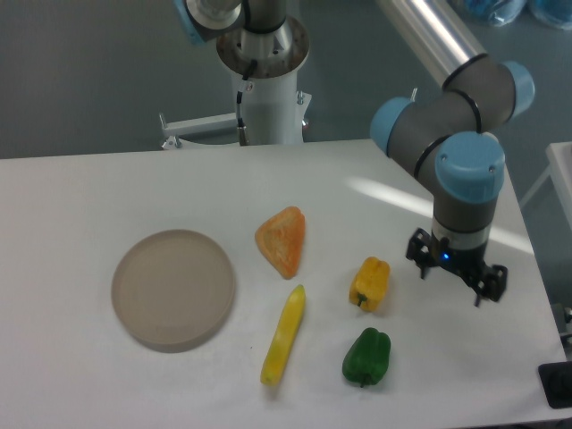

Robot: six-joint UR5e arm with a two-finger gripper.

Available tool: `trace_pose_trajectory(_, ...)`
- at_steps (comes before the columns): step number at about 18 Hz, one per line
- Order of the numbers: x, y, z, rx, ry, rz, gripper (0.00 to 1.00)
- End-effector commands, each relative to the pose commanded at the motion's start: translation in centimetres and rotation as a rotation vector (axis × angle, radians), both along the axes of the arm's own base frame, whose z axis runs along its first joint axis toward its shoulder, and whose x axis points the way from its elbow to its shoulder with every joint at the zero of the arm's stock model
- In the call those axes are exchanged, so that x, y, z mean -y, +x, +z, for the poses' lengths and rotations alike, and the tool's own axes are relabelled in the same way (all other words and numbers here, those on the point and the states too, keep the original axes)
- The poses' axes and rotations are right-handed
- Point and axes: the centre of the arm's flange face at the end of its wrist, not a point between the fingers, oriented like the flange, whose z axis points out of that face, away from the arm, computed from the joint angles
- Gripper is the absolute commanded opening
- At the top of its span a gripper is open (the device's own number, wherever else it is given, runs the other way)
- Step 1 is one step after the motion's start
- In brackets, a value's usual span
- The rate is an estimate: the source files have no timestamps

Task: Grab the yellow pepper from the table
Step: 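Move the open gripper over the yellow bell pepper, then lower the gripper around the yellow pepper and close it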

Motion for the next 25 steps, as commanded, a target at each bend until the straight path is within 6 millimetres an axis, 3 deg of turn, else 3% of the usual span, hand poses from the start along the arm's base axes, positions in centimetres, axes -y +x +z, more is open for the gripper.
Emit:
trace_pose_trajectory(15,0.5,4.3,-6.5,0.036,0.009,0.029,1.0)
trace_pose_trajectory(25,0.3,6.2,-7.7,0.056,-0.012,0.011,1.0)
